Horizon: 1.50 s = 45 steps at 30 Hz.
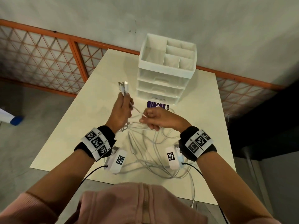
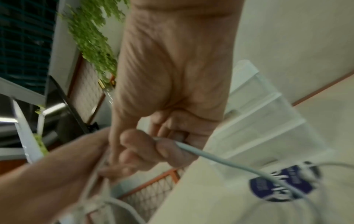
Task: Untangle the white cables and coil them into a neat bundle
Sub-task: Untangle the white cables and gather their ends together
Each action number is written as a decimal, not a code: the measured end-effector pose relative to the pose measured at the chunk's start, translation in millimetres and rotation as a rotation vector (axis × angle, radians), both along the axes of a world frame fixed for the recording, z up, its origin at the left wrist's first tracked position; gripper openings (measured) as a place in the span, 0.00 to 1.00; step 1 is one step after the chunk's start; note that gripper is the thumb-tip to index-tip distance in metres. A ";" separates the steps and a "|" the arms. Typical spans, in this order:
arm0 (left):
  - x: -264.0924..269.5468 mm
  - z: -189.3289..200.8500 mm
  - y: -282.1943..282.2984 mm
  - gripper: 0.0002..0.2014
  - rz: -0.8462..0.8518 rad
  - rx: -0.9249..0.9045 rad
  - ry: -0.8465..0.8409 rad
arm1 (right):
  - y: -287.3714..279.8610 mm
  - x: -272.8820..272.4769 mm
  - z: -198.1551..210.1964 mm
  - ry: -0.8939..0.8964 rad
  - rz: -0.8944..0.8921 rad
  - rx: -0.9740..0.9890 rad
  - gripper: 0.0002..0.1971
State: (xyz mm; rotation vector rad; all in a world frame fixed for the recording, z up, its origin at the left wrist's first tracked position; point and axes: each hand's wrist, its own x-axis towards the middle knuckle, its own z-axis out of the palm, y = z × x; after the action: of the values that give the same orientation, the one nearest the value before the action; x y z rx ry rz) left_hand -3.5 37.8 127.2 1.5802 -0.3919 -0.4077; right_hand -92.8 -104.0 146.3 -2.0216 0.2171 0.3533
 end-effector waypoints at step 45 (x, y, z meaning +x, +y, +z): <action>-23.4 3.4 14.6 0.03 -0.032 -0.073 -0.371 | -9.2 -0.9 48.8 0.009 0.310 -0.219 0.13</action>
State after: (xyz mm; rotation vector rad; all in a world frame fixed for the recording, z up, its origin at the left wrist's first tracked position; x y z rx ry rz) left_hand -26.9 52.4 130.7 1.5799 -0.7088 -0.1194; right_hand -93.6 -113.2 195.1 -2.2748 -0.0579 0.5520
